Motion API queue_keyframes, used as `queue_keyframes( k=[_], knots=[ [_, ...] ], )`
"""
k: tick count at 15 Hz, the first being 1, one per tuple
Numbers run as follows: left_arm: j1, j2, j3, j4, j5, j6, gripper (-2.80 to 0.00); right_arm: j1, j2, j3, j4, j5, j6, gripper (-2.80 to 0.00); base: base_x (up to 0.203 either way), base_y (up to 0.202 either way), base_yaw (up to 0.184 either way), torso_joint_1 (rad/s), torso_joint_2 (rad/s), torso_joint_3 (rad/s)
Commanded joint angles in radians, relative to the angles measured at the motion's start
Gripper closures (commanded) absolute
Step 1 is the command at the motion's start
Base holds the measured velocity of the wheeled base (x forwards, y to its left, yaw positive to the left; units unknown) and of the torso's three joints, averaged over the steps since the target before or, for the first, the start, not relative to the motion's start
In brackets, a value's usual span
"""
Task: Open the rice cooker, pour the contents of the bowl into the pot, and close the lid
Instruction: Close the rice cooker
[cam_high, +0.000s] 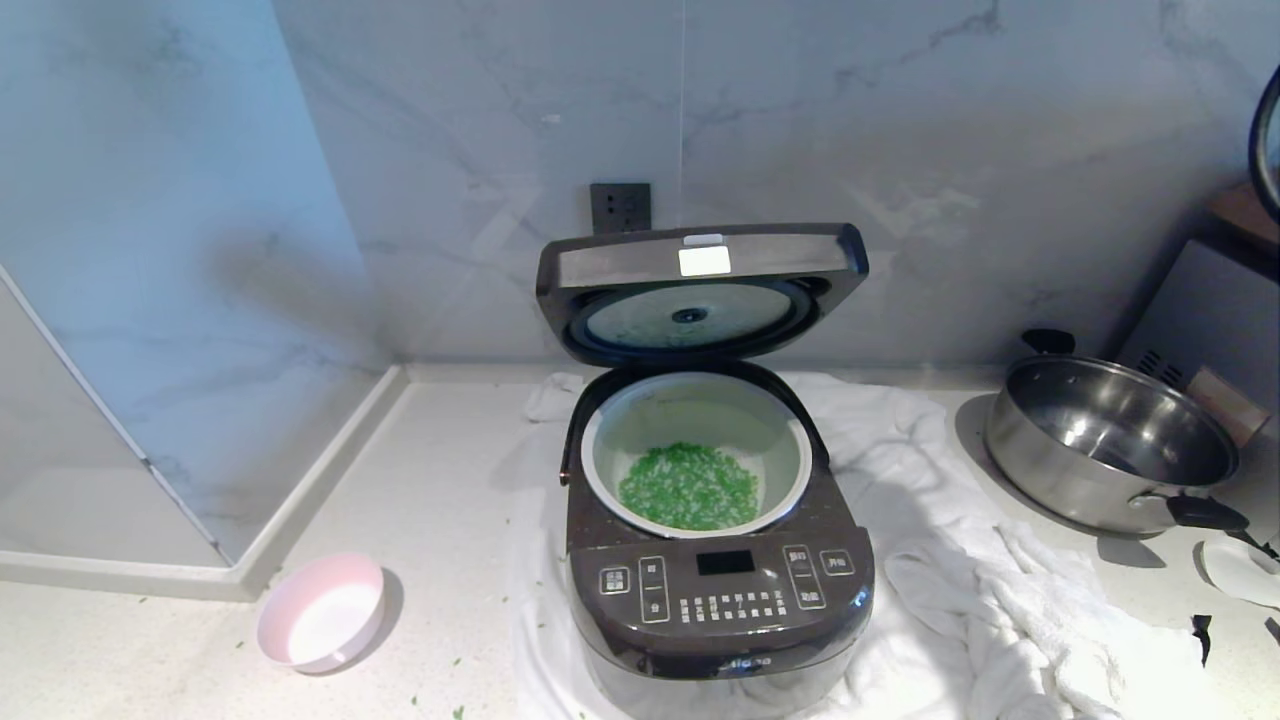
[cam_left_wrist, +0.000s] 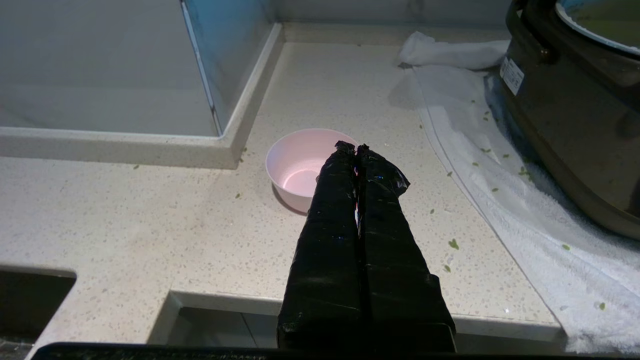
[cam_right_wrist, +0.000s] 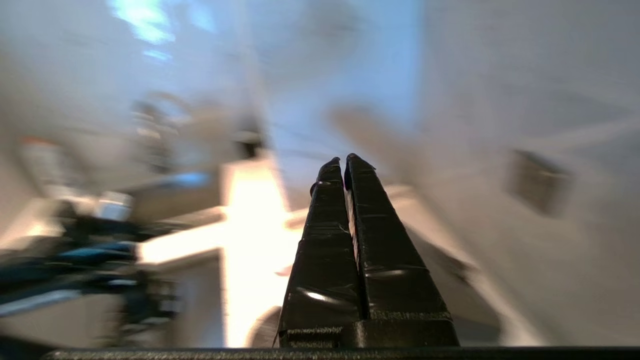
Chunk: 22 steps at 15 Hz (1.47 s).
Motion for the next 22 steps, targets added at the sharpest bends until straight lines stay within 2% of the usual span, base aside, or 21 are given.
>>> queue_keyframes(
  k=[1, 2, 3, 4, 5, 6, 8, 9, 10, 12, 13, 14, 15, 17, 19, 22],
  knots=[
    [0.000, 0.000, 0.002, 0.000, -0.001, 0.000, 0.00, -0.028, -0.026, -0.048, 0.314, -0.070, -0.291, 0.00, 0.000, 0.000, 0.000, 0.000, 0.00, 0.000],
    [0.000, 0.000, 0.002, 0.000, 0.000, 0.000, 0.00, -0.030, -0.032, -0.080, 0.443, -0.214, -0.408, 0.00, 0.000, 0.000, 0.000, 0.000, 0.00, 0.000],
    [0.000, 0.000, 0.002, 0.000, -0.001, 0.000, 0.00, -0.018, -0.036, -0.108, 0.521, -0.433, -0.491, 0.00, 0.000, 0.000, 0.000, 0.000, 0.00, 0.000],
    [0.000, 0.000, 0.002, 0.000, -0.001, 0.000, 0.00, 0.004, -0.040, -0.137, 0.565, -0.619, -0.534, 0.00, 0.000, 0.000, 0.000, 0.000, 0.00, 0.000],
    [0.000, 0.000, 0.002, 0.000, 0.001, 0.000, 0.00, 0.033, -0.041, -0.166, 0.564, -0.725, -0.531, 0.00, 0.000, 0.000, 0.000, 0.000, 0.00, 0.000],
    [0.000, 0.000, 0.002, 0.000, -0.001, 0.000, 0.00, 0.049, -0.028, -0.178, 0.527, -0.757, -0.501, 0.00, 0.000, 0.000, 0.000, 0.000, 0.00, 0.000],
    [0.000, 0.000, 0.002, 0.000, 0.000, 0.000, 0.00, 0.054, 0.028, -0.201, 0.506, -0.760, -0.467, 0.00, 0.000, 0.000, 0.000, 0.000, 0.00, 0.000],
    [0.000, 0.000, 0.002, 0.000, -0.001, 0.000, 0.00, 0.055, 0.047, -0.209, 0.503, -0.749, -0.386, 0.00, 0.000, 0.000, 0.000, 0.000, 0.00, 0.000],
    [0.000, 0.000, 0.002, 0.000, 0.001, 0.000, 0.00, 0.055, 0.060, -0.212, 0.502, -0.705, -0.287, 0.00, 0.000, 0.000, 0.000, 0.000, 0.00, 0.000],
    [0.000, 0.000, 0.003, 0.000, 0.000, 0.000, 0.00, 0.053, 0.094, -0.204, 0.502, -0.493, -0.089, 0.00, 0.000, 0.000, 0.000, 0.000, 0.00, 0.000],
    [0.000, 0.000, 0.002, 0.000, -0.001, 0.000, 0.00, 0.061, 0.129, -0.201, 0.502, -0.431, -0.046, 0.00, 0.000, 0.000, 0.000, 0.000, 0.00, 0.000],
    [0.000, 0.000, 0.002, 0.000, 0.001, 0.000, 0.00, 0.096, 0.156, -0.205, 0.504, -0.426, -0.031, 0.00, 0.000, 0.000, 0.000, 0.000, 0.00, 0.000],
    [0.000, 0.000, 0.002, 0.000, -0.001, 0.000, 0.00, 0.147, 0.169, -0.201, 0.510, -0.458, -0.024, 0.00, 0.000, 0.000, 0.000, 0.000, 0.00, 0.000],
    [0.000, 0.000, 0.002, 0.000, 0.001, 0.000, 0.00, 0.236, 0.196, -0.158, 0.581, -0.571, -0.033, 0.00, 0.000, 0.000, 0.000, 0.000, 0.00, 0.000],
    [0.000, 0.000, 0.002, 0.000, 0.001, 0.000, 0.00, 0.272, 0.247, -0.146, 0.645, -0.638, -0.076, 0.00, 0.000, 0.000, 0.000, 0.000, 0.00, 0.000],
    [0.000, 0.000, 0.002, 0.000, -0.001, 0.000, 0.00, 0.270, 0.285, -0.152, 0.650, -0.651, -0.078, 0.00, 0.000, 0.000, 0.000, 0.000, 0.00, 0.000]
  ],
)
